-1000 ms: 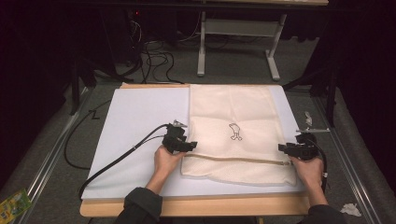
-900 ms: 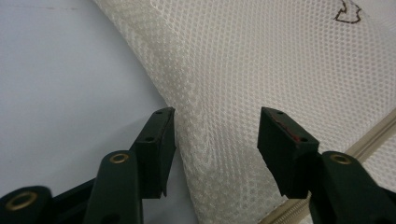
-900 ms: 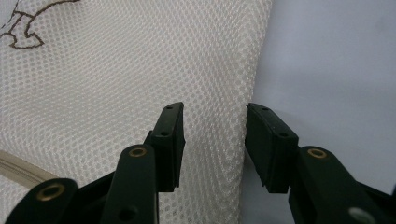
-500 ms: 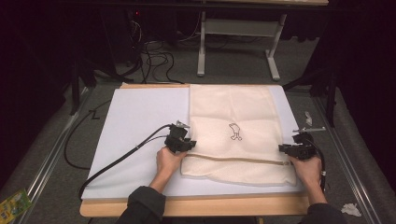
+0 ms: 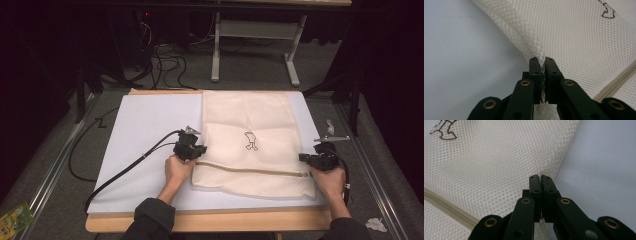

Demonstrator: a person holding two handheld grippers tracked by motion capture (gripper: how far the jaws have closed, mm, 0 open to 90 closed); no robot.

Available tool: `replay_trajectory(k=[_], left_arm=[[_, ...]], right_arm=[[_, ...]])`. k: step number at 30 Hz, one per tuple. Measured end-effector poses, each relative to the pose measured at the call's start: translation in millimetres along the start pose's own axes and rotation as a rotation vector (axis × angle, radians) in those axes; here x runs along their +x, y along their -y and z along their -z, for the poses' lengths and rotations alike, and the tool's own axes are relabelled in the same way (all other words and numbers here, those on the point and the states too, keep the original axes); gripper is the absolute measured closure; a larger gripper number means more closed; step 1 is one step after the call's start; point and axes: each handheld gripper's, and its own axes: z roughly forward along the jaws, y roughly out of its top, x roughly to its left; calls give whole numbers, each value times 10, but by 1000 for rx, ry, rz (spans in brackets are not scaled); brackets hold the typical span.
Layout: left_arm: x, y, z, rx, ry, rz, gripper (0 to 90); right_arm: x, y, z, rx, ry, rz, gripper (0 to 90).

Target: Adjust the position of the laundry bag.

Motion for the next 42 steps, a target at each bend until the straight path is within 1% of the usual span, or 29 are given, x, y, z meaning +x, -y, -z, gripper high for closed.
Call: replay_trajectory(k=[2,7,13,18,20,24,27,33,38,40,42], left_arm=[[5,-9,40,-1,-7,-11,862],[32,-16,90,-1,-16,-16,862],[90,16,164,-14,-20,0,862],[137,36,214,-13,-29,-1,862],[168,42,262,-31,-31,9,862],[222,75,310,-38,-32,21,862],[246,87,343,-40,-35,19,862],[301,123,422,-52,-43,30,862],[319,142,461,-52,-56,25,862],[335,156,485,-54,-59,23,862],[373,186,510,-61,-61,34,862]], right_arm=[[12,-8,3,-6,-4,6,896],[56,-26,20,-19,-22,10,897],[95,-42,2,-27,-49,11,898],[159,-64,-24,-34,-63,25,898],[184,-76,-38,-33,-67,29,898],[235,-102,-44,-37,-78,40,898],[272,-108,-60,-39,-86,43,898],[337,-128,-92,-43,-105,52,898],[385,-141,-119,-44,-114,55,898],[425,-151,-138,-47,-120,60,898],[449,-161,-139,-47,-125,63,898]])
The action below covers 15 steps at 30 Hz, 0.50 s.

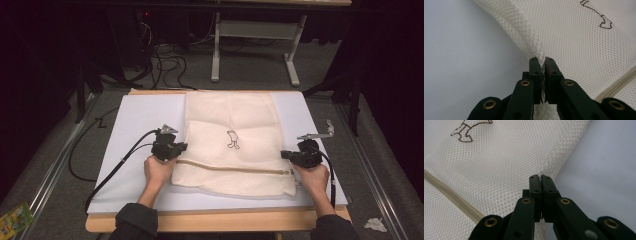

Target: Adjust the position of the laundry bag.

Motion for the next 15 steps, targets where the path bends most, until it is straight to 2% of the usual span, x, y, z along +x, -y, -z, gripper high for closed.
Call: replay_trajectory(k=[10,15], left_arm=[[114,81,139,-25,-26,13,861],[169,145,184,-14,-49,16,860]], right_arm=[[155,-60,-36,-11,-24,22,898],[230,-79,-85,-16,-37,35,898]])
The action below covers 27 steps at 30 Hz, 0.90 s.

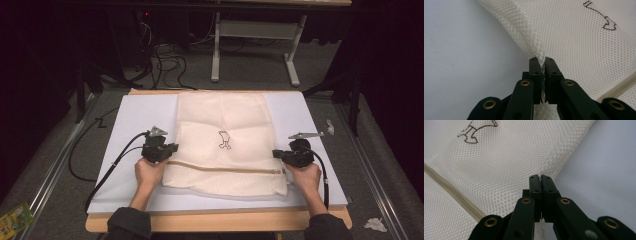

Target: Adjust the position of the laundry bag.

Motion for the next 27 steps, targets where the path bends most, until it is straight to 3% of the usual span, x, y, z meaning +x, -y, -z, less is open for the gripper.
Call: replay_trajectory(k=[6,13,17,27], left_arm=[[115,92,103,-15,-26,32,858],[152,136,135,-11,-48,18,855],[188,198,108,-6,-55,38,853],[157,272,52,5,-106,1,837]], right_arm=[[110,-43,-101,-2,-32,23,898],[182,-41,-171,-4,-43,30,897],[197,-31,-198,1,-52,21,897],[205,-2,-240,4,-40,41,892]])
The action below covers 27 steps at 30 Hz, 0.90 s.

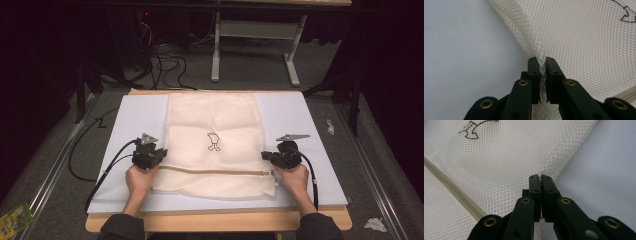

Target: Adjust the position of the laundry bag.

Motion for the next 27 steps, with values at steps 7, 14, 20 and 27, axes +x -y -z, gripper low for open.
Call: replay_trajectory(k=[7,14,20,27], left_arm=[[-26,25,1,-34,-16,-18,816],[-3,64,-9,-53,-15,-13,769],[-38,83,1,-83,-24,-18,690],[-61,100,87,-125,-45,-41,570]], right_arm=[[6,31,-23,-24,20,6,883],[-6,53,-61,-23,27,9,859],[-31,97,-51,-44,29,-3,772],[-67,145,-12,-103,67,-46,542]])
